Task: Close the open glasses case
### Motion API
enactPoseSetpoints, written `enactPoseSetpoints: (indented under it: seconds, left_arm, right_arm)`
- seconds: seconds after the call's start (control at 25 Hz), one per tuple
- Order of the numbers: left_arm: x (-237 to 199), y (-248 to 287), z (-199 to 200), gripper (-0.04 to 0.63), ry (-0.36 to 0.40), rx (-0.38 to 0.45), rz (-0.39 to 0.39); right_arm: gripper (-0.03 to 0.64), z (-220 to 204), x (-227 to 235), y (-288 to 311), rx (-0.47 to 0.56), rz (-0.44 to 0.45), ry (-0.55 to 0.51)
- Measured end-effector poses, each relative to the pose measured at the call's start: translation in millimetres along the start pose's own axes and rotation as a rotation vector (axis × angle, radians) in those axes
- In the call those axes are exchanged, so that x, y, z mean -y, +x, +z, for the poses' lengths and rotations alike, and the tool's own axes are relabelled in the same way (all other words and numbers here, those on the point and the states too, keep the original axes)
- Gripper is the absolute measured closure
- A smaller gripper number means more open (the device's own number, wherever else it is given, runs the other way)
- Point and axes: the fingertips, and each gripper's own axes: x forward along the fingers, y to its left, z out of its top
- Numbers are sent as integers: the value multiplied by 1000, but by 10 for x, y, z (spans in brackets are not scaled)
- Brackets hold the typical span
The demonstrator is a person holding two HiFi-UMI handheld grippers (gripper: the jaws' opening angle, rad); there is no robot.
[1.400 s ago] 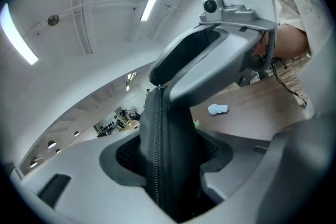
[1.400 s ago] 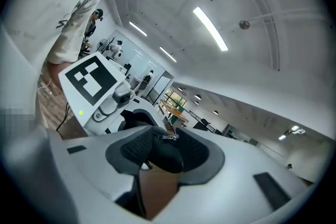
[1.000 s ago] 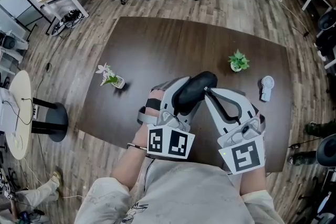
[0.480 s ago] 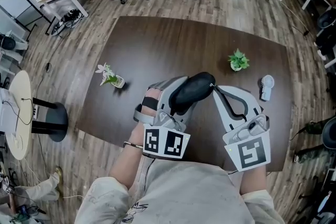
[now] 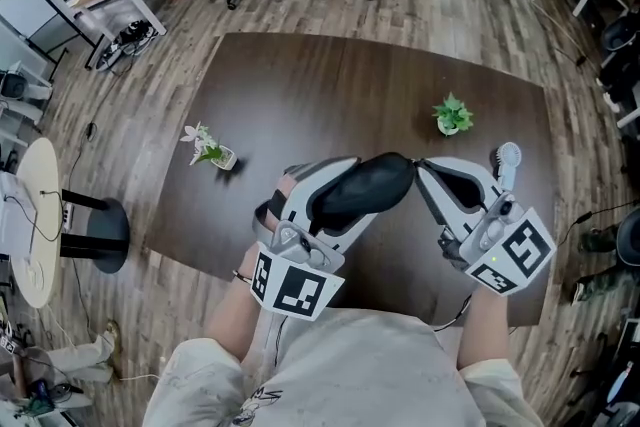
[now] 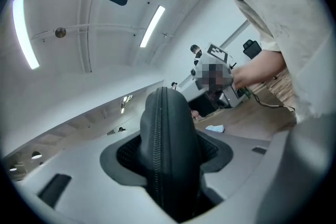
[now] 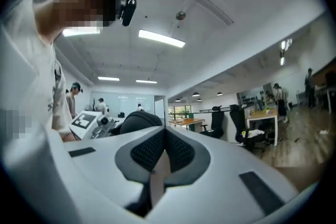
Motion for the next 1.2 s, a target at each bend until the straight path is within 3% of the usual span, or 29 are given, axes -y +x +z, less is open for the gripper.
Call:
enactPoseSetpoints:
  seconds: [0.12, 0.28, 0.36, 0.44, 0.48, 0.56, 0.68, 1.04, 1.2]
  left_arm:
    - [7, -13, 45, 348, -17, 26, -12]
    - [5, -36, 68, 348, -53, 57, -20]
    - [-6, -78, 185, 348, -128, 116, -39]
    - [-61, -119, 466, 351, -227, 215, -58]
    - [-93, -116, 618, 350, -242, 260, -60]
    - [-117, -80, 802, 350, -229, 307, -71]
    - [-98, -33, 741, 348, -214, 276, -78]
    - [-168, -2, 540, 347, -254, 217, -22]
    - [-227, 8, 414, 347, -314, 172, 21]
  right_arm:
    - [617, -24, 5, -17, 40, 55, 114]
    - [616, -22, -5, -4, 47, 89, 154]
    - [620, -253, -93, 71, -68, 112, 98]
    - [618, -810, -372, 235, -289, 174, -16]
    - [618, -1058, -533, 309, -359, 211, -38]
    - [618, -1286, -688, 376, -376, 234, 8]
    - [618, -1233, -560, 351, -319, 171, 78]
    - [618, -1063, -174, 167, -280, 33, 35]
    - [618, -909, -26, 85, -228, -54, 5]
